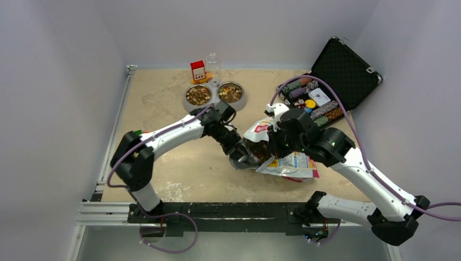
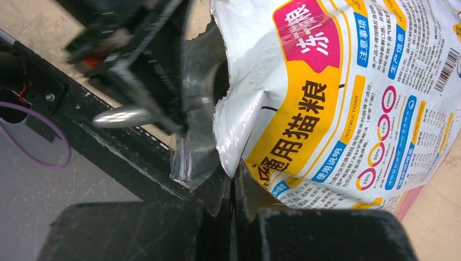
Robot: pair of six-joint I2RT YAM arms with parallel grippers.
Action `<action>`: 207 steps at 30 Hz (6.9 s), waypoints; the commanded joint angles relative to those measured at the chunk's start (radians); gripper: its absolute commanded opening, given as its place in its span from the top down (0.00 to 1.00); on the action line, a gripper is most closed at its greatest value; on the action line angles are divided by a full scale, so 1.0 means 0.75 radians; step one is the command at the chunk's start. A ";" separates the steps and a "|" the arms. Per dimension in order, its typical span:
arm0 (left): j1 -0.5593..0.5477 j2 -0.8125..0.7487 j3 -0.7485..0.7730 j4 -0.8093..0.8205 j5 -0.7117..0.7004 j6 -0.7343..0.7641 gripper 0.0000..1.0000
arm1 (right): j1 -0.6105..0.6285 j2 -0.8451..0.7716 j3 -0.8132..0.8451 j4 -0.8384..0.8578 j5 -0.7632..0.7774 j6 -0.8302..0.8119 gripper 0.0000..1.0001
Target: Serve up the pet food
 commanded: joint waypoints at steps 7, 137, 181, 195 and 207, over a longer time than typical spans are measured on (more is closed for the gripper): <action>-0.079 0.544 0.427 0.041 -0.060 0.240 1.00 | 0.030 -0.055 0.171 0.181 -0.054 0.075 1.00; 0.616 0.568 0.555 0.315 0.086 -0.506 1.00 | -0.358 -0.189 -0.076 0.214 0.291 -0.231 1.00; 0.599 0.623 0.905 0.038 0.012 -0.816 1.00 | -0.388 -0.176 -0.060 0.199 0.278 -0.225 1.00; 0.593 0.593 0.854 0.093 0.009 -0.831 1.00 | -0.389 -0.179 -0.059 0.198 0.263 -0.218 1.00; 0.585 0.528 0.691 0.156 0.010 -0.837 1.00 | -0.389 -0.186 -0.054 0.193 0.254 -0.209 1.00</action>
